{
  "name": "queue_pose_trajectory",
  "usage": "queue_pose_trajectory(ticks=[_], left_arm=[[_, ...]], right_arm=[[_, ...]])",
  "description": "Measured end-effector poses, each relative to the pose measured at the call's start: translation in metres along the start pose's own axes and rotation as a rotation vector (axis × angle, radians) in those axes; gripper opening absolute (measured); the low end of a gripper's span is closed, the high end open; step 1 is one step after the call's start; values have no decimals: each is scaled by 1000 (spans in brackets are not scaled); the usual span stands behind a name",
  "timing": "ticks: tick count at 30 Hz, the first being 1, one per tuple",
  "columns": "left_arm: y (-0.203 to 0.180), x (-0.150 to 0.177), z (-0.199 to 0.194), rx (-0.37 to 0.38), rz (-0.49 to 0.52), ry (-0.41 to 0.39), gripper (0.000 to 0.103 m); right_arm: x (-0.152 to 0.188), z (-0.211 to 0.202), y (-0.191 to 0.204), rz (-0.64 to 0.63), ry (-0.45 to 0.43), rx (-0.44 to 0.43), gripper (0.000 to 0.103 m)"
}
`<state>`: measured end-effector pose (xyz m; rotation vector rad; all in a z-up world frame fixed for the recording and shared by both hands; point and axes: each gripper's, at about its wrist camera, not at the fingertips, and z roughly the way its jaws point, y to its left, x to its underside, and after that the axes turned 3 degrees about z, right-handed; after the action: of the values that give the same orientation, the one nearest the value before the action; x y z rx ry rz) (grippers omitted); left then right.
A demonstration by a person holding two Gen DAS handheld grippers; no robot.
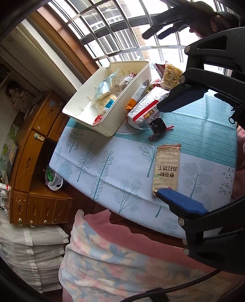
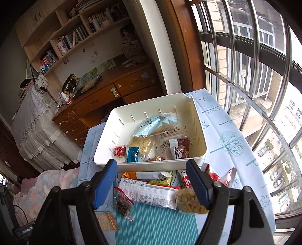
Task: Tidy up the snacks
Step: 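Move left tool to the tan chia cracker bag while right tool approaches the puffed corn bag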
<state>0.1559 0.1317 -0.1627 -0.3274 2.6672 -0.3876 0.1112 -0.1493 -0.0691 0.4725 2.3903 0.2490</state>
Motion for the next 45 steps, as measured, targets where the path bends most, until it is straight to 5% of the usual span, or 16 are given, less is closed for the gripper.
queue_pose_trajectory(ticks=[11, 32, 45], left_arm=[[19, 16, 6, -17, -153, 32, 82], [42, 34, 94, -158, -674, 156, 85], [61, 38, 148, -272, -912, 265, 87]], right_arm=[[36, -29, -7, -132, 10, 73, 96], [79, 12, -8, -1000, 119, 110, 98], [99, 46, -12, -1364, 162, 94, 98]])
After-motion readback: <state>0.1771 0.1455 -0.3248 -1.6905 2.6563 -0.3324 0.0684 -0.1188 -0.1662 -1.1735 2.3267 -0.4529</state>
